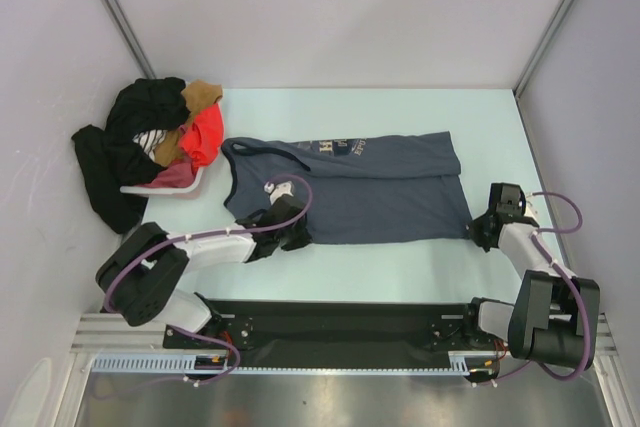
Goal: Fold and stack the tank tops
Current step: Fold the tank top
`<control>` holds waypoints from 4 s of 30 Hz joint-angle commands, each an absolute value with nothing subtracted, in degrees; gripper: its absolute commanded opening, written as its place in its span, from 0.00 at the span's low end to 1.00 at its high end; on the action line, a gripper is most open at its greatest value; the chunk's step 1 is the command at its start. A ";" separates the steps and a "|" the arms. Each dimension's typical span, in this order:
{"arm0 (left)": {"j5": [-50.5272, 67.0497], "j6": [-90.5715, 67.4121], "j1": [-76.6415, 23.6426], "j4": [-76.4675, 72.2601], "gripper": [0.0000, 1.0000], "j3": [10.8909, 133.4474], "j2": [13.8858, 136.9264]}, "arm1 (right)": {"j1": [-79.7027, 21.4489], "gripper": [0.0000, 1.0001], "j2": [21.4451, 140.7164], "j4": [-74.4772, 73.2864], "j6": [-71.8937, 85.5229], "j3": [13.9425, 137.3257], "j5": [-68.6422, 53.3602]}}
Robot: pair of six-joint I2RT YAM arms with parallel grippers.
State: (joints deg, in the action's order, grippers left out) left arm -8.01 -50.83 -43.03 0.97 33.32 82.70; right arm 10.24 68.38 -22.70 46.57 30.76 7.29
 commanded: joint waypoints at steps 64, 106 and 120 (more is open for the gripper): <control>14.76 -35.16 -22.24 18.02 0.00 63.89 98.51 | 5.01 0.00 99.05 -31.46 46.32 69.78 13.88; -2.29 -29.62 -19.69 24.87 0.74 66.10 87.37 | 6.68 0.56 98.26 -16.88 39.47 71.10 5.72; -3.87 -35.24 -17.67 19.60 1.00 38.25 59.61 | 5.80 0.53 114.51 -13.62 35.60 84.54 -1.59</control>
State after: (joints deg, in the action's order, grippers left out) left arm -2.92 -32.56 -18.13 22.00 41.58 66.19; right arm 6.42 111.18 -14.44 37.30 80.60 -0.99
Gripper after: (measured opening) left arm 0.996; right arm 0.549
